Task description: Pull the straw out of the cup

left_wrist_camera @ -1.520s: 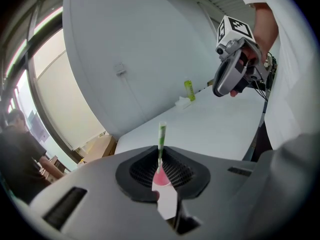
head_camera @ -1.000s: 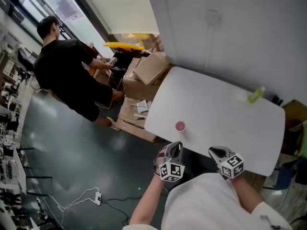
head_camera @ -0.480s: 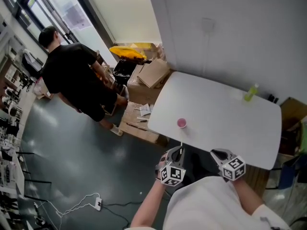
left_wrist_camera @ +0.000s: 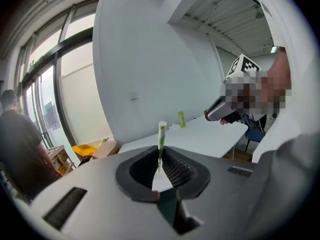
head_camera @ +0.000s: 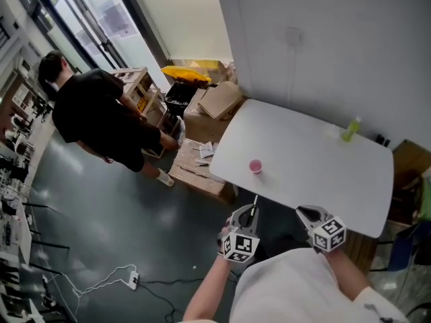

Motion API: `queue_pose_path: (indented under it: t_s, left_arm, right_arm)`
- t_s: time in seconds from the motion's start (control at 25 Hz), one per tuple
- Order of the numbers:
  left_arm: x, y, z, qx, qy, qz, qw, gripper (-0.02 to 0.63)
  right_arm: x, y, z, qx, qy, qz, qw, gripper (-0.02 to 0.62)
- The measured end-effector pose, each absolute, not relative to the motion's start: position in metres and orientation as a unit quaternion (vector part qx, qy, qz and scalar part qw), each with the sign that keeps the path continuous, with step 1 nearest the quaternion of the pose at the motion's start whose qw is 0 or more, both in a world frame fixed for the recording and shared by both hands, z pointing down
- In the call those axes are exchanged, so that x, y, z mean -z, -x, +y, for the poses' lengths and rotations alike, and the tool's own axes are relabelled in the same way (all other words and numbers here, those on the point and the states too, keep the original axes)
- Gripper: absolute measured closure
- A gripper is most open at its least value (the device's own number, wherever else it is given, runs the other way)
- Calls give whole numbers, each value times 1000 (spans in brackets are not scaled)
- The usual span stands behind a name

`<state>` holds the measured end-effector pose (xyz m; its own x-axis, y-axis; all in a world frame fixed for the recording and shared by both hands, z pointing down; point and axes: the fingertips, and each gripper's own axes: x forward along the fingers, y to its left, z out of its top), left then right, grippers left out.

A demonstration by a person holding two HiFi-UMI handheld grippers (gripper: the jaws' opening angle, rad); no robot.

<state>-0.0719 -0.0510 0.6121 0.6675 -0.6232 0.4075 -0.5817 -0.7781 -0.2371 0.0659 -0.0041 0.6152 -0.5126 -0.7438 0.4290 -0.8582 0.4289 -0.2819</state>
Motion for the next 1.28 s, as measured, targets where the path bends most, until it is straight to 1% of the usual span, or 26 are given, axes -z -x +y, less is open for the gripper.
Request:
queue_pose_path:
  t_s: [0.2,0.6,1.28]
  left_arm:
    - [-600,65,-37,233,907,348,32,580]
    - [-580,58,-16,218,891,397,-18,580]
    - [-575,52,2,207,875,436,-33,580]
  right_arm:
    - [-606,-69,-9,-222,-456,-854,119,547]
    - [-595,-91,-2,-199,-414,-880,124,548]
    - [-593,-110,1,-182,-392,-894,122,549]
